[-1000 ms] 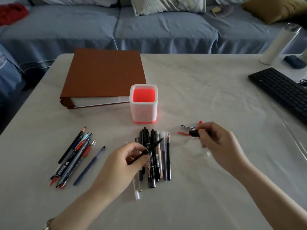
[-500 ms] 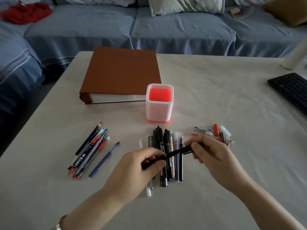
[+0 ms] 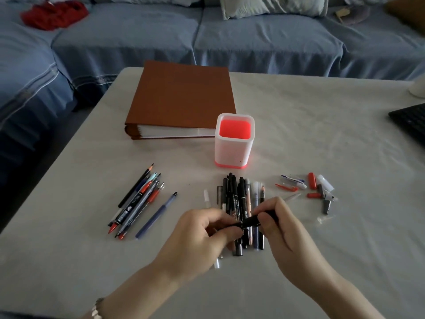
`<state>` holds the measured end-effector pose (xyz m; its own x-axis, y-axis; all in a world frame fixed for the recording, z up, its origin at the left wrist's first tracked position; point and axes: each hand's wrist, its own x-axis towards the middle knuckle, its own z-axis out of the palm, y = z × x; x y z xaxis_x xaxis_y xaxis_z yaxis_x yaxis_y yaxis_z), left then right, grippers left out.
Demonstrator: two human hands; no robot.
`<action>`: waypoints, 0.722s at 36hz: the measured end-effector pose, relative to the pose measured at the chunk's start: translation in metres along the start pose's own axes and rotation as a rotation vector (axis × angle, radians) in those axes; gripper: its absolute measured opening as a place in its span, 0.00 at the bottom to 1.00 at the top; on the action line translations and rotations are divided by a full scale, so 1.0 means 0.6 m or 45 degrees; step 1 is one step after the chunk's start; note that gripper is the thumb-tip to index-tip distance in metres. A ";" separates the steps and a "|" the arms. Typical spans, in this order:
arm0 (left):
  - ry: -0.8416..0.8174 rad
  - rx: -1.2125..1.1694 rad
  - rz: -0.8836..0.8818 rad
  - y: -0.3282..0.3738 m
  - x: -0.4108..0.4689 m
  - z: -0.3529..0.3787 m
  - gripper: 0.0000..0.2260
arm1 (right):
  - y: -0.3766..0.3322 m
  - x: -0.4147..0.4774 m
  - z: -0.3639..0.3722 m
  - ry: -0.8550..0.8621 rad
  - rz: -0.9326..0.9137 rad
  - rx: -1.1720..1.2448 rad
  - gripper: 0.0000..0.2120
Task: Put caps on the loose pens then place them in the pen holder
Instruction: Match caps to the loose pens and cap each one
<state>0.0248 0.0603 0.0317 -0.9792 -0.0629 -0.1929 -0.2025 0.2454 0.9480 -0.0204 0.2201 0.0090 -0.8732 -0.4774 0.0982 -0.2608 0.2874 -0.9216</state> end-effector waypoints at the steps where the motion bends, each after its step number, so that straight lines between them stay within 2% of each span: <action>1: -0.039 -0.107 -0.066 0.000 -0.001 -0.002 0.07 | -0.003 -0.001 0.000 -0.017 -0.023 -0.012 0.07; 4: -0.168 -0.402 -0.308 -0.007 -0.006 -0.009 0.09 | -0.011 -0.001 -0.001 -0.108 -0.026 -0.050 0.05; 6: -0.177 -0.404 -0.351 -0.012 -0.007 -0.013 0.09 | -0.010 0.003 0.003 -0.163 0.007 -0.051 0.06; 8: -0.084 -0.190 -0.254 -0.023 -0.006 -0.013 0.07 | -0.004 0.006 0.011 -0.180 0.077 -0.013 0.06; 11: 0.114 0.252 0.075 -0.044 -0.005 -0.015 0.01 | 0.005 0.009 0.029 -0.149 0.179 0.065 0.09; 13: 0.165 0.407 0.225 -0.056 -0.002 -0.022 0.08 | 0.009 0.013 0.038 -0.112 0.248 0.140 0.09; 16: 0.096 0.506 0.304 -0.062 0.007 -0.033 0.14 | 0.012 0.020 0.045 -0.087 0.338 0.284 0.08; 18: 0.082 0.599 0.335 -0.064 0.014 -0.040 0.16 | 0.015 0.023 0.047 -0.035 0.414 0.517 0.08; 20: 0.228 0.807 0.384 -0.073 0.020 -0.050 0.17 | 0.018 0.024 0.042 0.066 0.481 0.753 0.08; 22: 0.427 1.051 0.330 -0.092 0.026 -0.069 0.16 | 0.028 0.025 0.027 0.164 0.502 0.952 0.01; 25: 0.509 1.356 0.059 -0.124 0.030 -0.095 0.03 | 0.049 0.026 -0.012 0.192 0.506 1.103 0.24; 26: 0.491 1.408 -0.029 -0.133 0.031 -0.097 0.07 | 0.051 0.025 -0.024 0.197 0.512 1.086 0.29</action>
<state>0.0237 -0.0168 -0.0326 -0.9451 -0.3208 0.0623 -0.3064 0.9362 0.1719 -0.0477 0.2336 -0.0120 -0.8926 -0.3421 -0.2935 0.4055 -0.3249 -0.8544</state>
